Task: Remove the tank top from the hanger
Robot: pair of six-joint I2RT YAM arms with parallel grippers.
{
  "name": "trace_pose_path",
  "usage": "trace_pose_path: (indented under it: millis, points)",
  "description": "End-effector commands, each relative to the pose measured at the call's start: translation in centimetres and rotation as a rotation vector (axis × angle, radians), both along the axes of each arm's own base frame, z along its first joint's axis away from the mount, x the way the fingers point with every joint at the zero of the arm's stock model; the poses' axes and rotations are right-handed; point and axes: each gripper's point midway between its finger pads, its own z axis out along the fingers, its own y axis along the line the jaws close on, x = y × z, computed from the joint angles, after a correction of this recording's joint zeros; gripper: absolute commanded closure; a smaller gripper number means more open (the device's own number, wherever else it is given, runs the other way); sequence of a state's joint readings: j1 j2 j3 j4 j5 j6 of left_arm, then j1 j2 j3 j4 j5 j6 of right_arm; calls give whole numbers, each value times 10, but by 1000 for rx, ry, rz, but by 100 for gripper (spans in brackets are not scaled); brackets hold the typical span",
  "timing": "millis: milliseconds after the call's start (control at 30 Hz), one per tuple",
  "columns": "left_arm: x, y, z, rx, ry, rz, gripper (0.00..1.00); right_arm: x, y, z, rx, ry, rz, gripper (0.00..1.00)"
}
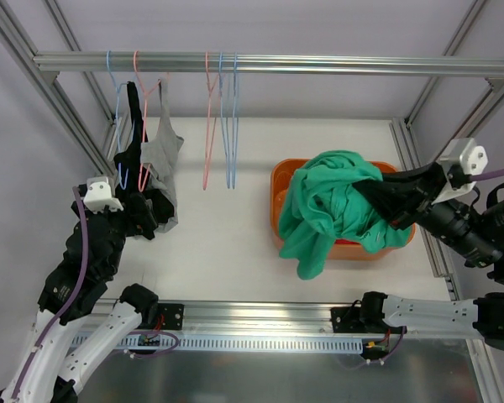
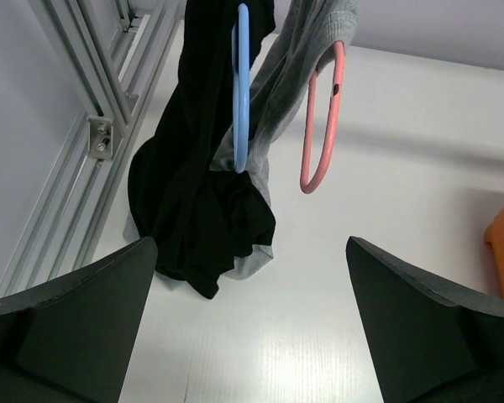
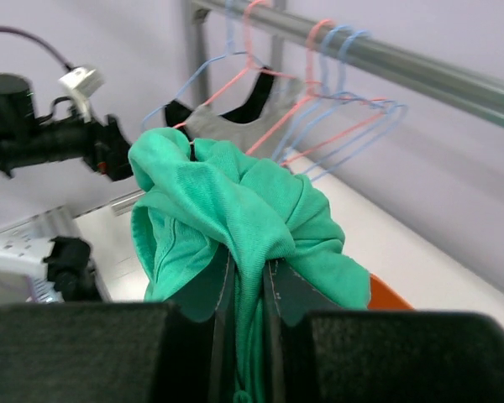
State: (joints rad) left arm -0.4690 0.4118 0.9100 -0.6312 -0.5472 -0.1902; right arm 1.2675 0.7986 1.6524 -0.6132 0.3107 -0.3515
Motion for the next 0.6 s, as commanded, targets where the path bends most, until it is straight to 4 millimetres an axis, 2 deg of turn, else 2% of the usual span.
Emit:
trace_pose_path:
  millis: [0, 167, 267, 300, 367, 400, 467, 500, 533, 567]
  points:
    - [2, 1, 8, -15, -38, 10, 1, 21, -35, 8, -30, -25, -183, 100]
    - [1, 1, 7, -18, -40, 1, 1, 50, -71, 11, -81, -43, -447, 100]
    - [2, -1, 6, -14, -33, -6, 1, 70, -77, 5, -209, -69, -612, 100]
    - [3, -2, 5, -13, -29, -9, 1, 75, -68, 1, -251, -74, -625, 100]
    - [3, -2, 6, -17, -30, -13, 1, 84, -65, -6, -253, -49, -648, 100]
    - [3, -2, 6, -17, -29, -13, 1, 86, -54, -13, -262, -42, -610, 100]
    - [3, -2, 6, -17, -30, -13, 1, 100, -56, -23, -264, -2, -655, 100]
    - [3, -3, 5, -17, -29, -16, 1, 113, -64, -36, -286, 31, -714, 100]
    - [2, -3, 4, -18, -30, -17, 1, 120, -62, -46, -291, 60, -709, 100]
    - [2, -2, 4, -15, -30, -16, 1, 122, -47, -59, -263, 112, -630, 99]
